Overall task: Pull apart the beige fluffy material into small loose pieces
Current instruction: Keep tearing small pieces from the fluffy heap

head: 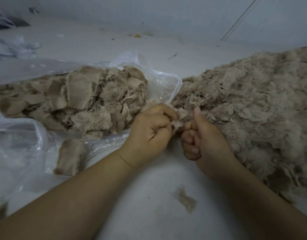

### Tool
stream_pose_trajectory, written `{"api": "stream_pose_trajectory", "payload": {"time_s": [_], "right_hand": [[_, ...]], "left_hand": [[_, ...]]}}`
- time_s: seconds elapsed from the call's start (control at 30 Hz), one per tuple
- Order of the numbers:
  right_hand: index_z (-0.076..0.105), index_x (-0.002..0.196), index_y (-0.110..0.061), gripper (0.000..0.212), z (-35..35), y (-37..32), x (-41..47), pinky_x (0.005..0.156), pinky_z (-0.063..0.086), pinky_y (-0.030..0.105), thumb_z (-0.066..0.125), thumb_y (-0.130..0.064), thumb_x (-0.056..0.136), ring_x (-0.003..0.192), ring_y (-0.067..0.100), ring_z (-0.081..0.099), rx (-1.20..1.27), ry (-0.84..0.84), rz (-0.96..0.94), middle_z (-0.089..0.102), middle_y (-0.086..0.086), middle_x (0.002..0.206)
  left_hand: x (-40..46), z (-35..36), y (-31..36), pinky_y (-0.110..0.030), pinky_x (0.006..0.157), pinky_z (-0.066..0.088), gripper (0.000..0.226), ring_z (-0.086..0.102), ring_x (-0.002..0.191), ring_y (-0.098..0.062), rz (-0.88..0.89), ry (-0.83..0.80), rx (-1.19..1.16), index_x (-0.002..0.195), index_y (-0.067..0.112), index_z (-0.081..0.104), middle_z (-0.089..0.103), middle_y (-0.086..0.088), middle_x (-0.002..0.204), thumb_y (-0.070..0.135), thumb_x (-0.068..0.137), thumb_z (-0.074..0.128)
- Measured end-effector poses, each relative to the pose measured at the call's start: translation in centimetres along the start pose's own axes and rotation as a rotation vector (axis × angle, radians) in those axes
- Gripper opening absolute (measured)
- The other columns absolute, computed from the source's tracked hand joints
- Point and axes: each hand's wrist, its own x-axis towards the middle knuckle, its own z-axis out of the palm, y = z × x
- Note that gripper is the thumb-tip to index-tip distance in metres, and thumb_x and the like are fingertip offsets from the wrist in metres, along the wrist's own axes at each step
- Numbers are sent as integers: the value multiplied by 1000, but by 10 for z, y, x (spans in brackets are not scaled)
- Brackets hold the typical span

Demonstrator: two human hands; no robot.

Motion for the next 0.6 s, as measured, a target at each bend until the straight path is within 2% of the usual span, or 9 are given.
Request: {"api": "stream_pose_trajectory", "payload": {"time_s": [0.07, 0.1, 0.13, 0.17, 0.23, 0.33, 0.43, 0.53, 0.6], "right_hand": [[54, 73, -5, 49, 1, 2, 0, 40, 19, 11, 61, -53, 80, 33, 7, 21, -31, -11, -31, 30, 1, 52], [51, 67, -7, 38, 0, 4, 0, 39, 19, 10, 62, -35, 90, 33, 6, 21, -39, -14, -48, 29, 0, 50], [48, 60, -12, 36, 0, 6, 1, 39, 19, 10, 59, -16, 94, 33, 6, 20, -43, -10, -55, 28, -1, 48], [49, 55, -16, 42, 0, 6, 2, 38, 19, 10, 53, -2, 94, 32, 6, 20, -47, 0, -51, 28, -3, 46], [48, 49, -20, 52, 1, 6, 2, 39, 19, 10, 43, 9, 92, 32, 6, 19, -39, 12, -47, 28, -3, 45], [44, 44, -22, 56, 2, 3, 1, 39, 19, 10, 37, 9, 90, 31, 6, 20, -12, 25, -33, 30, -1, 46], [46, 42, -23, 55, 2, 4, 0, 39, 19, 10, 43, 1, 91, 31, 7, 22, -12, 21, -36, 32, 0, 47], [47, 47, -22, 42, 3, 3, -1, 41, 19, 11, 67, -21, 84, 31, 8, 22, 3, -8, -68, 30, 2, 49], [53, 46, -21, 42, 5, 4, -2, 40, 19, 10, 65, -25, 87, 31, 6, 22, -2, -21, -67, 30, -2, 47]], "left_hand": [[1, 1, -2, -31, 68, 49, 24, 62, 72, -26, 0, 9, -30, 56, -3, 63, 65, -15, 77, 5, 70, 45], [1, 2, -2, -30, 69, 50, 21, 63, 72, -25, -24, 28, -55, 59, -2, 65, 66, -14, 76, 0, 69, 46], [1, 3, -3, -28, 71, 51, 21, 64, 73, -23, -61, 61, -83, 63, 0, 67, 67, -14, 75, -6, 67, 47], [1, 4, -4, -27, 73, 52, 25, 65, 74, -23, -110, 103, -116, 67, 3, 68, 67, -14, 76, -10, 66, 47], [1, 7, -5, -25, 76, 53, 31, 67, 78, -21, -236, 184, -211, 74, 9, 68, 69, -12, 79, -14, 72, 47], [4, 7, -8, -20, 70, 51, 26, 65, 74, -12, -403, 261, -279, 81, 2, 68, 70, -8, 80, -19, 83, 53], [6, 7, -8, -18, 61, 49, 9, 60, 63, -7, -466, 268, -322, 83, -7, 65, 67, -7, 74, -16, 83, 62], [3, 9, -4, -31, 57, 49, 11, 58, 62, -20, -427, 217, -375, 77, -6, 62, 65, -19, 72, -13, 79, 70], [2, 9, -1, -38, 60, 49, 14, 57, 65, -28, -384, 175, -385, 77, -4, 61, 64, -25, 78, -14, 77, 71]]}}
